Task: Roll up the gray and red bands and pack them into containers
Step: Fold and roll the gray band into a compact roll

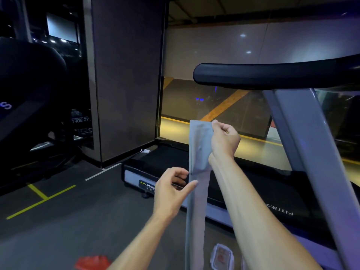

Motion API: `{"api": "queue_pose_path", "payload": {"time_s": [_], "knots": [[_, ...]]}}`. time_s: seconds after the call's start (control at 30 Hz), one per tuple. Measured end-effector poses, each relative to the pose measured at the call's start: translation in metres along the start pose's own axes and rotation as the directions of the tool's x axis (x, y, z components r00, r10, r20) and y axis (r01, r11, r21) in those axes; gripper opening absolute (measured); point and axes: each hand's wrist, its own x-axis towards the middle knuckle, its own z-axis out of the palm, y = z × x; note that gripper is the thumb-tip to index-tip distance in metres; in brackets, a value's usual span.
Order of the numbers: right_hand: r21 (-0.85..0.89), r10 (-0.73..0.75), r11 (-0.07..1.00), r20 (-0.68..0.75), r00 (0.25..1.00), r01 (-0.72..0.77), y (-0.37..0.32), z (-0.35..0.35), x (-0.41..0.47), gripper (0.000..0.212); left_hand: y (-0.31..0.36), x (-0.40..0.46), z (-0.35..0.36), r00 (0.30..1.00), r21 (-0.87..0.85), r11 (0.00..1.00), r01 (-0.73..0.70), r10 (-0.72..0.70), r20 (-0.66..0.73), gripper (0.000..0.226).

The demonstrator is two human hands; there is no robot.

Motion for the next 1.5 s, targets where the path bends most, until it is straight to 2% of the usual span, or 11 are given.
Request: {"api": "queue_pose_path", "payload": {"time_s": [0.17,0.27,0.43,0.57,0.73,0.83,0.93,1.13,1.23,1.33,1.5], "knots": [[0.02,0.003,1.0,-0.008,1.0,-0.003,-0.004,0.004,-0.001,0.016,0.01,0.005,0.022,0.989,-0.098,0.993,0.07,-0.082,-0.126,0.031],[0.03,0.014,0.999,-0.007,1.0,-0.013,-0.007,0.005,0.0,0.017,0.01,0.01,0.026,0.979,-0.168,0.978,0.122,-0.146,-0.143,0.033],[0.023,0.025,0.999,-0.015,1.0,-0.025,-0.008,0.007,0.0,0.015,0.003,0.014,0.027,0.98,-0.185,0.975,0.122,-0.148,-0.133,0.019],[0.02,0.042,0.999,-0.009,0.999,-0.042,-0.007,0.008,-0.001,0.014,0.002,0.012,0.023,0.988,-0.16,0.985,0.067,-0.088,-0.128,0.013],[0.015,0.054,0.998,0.028,0.998,-0.054,-0.008,0.008,0.001,0.014,-0.003,0.013,0.013,0.999,-0.148,0.988,0.047,-0.046,0.008,0.014],[0.011,0.071,0.997,0.06,0.996,-0.072,-0.01,0.007,0.003,0.013,-0.006,0.019,0.001,0.992,-0.228,0.97,0.087,-0.063,0.112,0.015],[0.01,0.071,0.997,0.082,0.994,-0.072,-0.017,0.007,0.006,0.014,-0.017,0.027,-0.007,0.977,-0.247,0.953,0.173,-0.134,0.168,0.029],[0.036,0.052,0.998,0.109,0.993,-0.057,-0.028,0.008,0.015,0.014,-0.028,0.04,-0.011,0.915,0.02,0.976,0.216,-0.209,0.346,0.058],[0.04,0.047,0.998,0.105,0.993,-0.052,-0.031,0.008,0.017,0.015,-0.017,0.044,-0.005,0.866,0.053,0.986,0.157,-0.164,0.472,0.031],[0.056,0.033,0.998,0.09,0.995,-0.038,-0.034,0.008,0.02,0.016,-0.012,0.043,0.004,0.897,0.157,0.984,0.086,-0.146,0.417,0.018],[0.051,0.008,0.999,0.045,0.999,-0.011,-0.036,0.004,0.025,0.014,-0.015,0.039,0.014,0.925,0.24,0.97,0.044,-0.131,0.356,0.029]]}}
